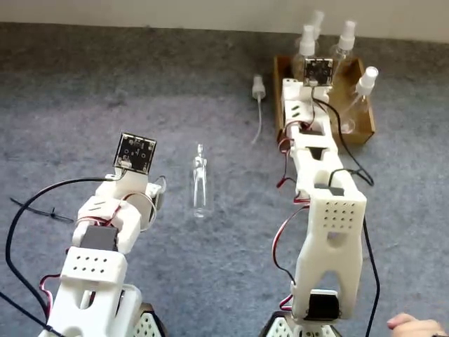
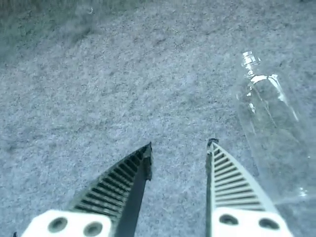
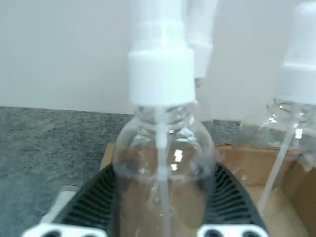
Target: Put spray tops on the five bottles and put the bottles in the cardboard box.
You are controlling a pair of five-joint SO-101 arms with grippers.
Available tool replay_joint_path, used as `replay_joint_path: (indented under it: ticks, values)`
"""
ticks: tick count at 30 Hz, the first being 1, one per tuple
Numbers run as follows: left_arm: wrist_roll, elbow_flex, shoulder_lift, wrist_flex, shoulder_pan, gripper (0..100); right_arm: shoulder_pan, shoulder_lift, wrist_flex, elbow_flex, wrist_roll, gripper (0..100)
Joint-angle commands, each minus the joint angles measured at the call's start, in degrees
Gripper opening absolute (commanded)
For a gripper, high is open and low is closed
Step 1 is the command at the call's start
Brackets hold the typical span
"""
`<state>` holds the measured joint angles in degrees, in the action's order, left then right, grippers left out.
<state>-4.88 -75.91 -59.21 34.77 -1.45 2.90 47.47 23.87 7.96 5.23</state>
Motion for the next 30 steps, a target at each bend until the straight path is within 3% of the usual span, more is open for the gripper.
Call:
replay_joint_path:
  ticks: [1,30]
  values:
    - [-0.4,0.4,-0.7,-1.2,1.1,18,0.0,-1.3,1.5,-0.9,0.8,11.9]
    - [-0.4,0.3,-0.4,-3.0,1.1,18,-1.5,-4.7,1.6,-6.5,0.8,18.2]
